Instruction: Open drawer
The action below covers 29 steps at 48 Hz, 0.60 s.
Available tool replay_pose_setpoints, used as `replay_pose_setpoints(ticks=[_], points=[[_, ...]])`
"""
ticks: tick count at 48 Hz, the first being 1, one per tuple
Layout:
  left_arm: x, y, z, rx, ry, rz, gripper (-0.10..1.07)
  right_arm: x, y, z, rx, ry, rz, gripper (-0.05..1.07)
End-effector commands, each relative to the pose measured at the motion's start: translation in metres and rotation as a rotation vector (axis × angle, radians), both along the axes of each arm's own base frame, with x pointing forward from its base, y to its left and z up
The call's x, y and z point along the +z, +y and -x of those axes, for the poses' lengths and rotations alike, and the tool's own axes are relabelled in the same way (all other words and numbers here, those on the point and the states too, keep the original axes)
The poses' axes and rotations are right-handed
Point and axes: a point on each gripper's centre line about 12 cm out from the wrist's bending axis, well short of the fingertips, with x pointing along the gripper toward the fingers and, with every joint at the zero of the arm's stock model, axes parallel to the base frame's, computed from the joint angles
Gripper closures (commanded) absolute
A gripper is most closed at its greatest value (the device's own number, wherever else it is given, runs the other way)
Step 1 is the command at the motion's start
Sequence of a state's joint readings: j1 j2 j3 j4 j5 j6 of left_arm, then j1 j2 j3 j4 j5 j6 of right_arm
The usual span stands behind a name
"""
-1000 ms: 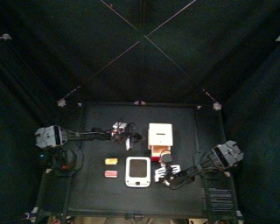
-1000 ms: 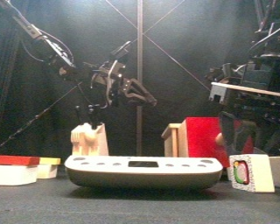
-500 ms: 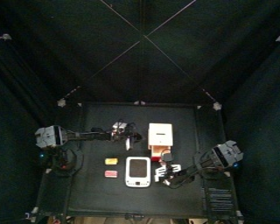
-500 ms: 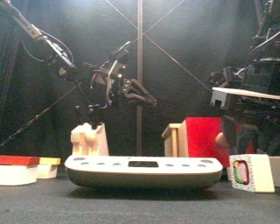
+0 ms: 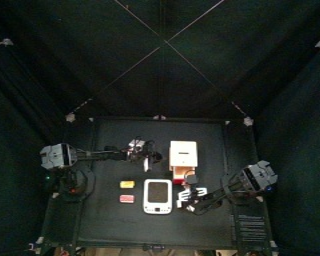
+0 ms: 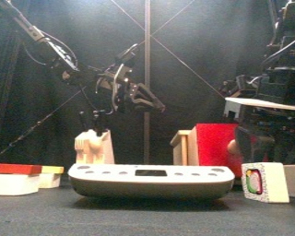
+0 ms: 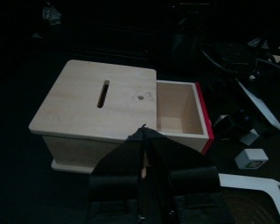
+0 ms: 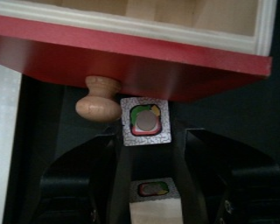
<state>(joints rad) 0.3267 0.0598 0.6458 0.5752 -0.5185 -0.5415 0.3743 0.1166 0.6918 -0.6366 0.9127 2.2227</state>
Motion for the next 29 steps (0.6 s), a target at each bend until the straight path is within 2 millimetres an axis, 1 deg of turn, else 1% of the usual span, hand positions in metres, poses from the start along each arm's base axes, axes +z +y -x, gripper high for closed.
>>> replay_pose_setpoints(ticks=[1, 6, 14, 17, 21, 29], points=[[0.007, 0.002, -0.002, 0.003, -0.022, -0.006, 0.49, 0.006, -0.001, -0.003, -0.006, -0.024, -0.012, 0.20], [0.007, 0.002, -0.002, 0.003, -0.022, -0.006, 0.49, 0.007, 0.000, -0.004, -0.004, -0.028, -0.014, 0.23], [0.007, 0.002, -0.002, 0.002, -0.020, -0.007, 0.49, 0.010, 0.001, -0.005, -0.003, -0.038, -0.026, 0.34], [0.007, 0.002, -0.002, 0.002, -0.020, -0.007, 0.49, 0.014, 0.005, -0.007, -0.001, -0.051, -0.039, 0.36], [0.007, 0.002, -0.002, 0.003, -0.020, -0.006, 0.49, 0.019, 0.006, -0.009, -0.010, -0.069, -0.055, 0.38], [0.007, 0.002, -0.002, 0.002, -0.020, -0.007, 0.49, 0.033, 0.017, -0.012, 0.004, -0.106, -0.079, 0.38]])
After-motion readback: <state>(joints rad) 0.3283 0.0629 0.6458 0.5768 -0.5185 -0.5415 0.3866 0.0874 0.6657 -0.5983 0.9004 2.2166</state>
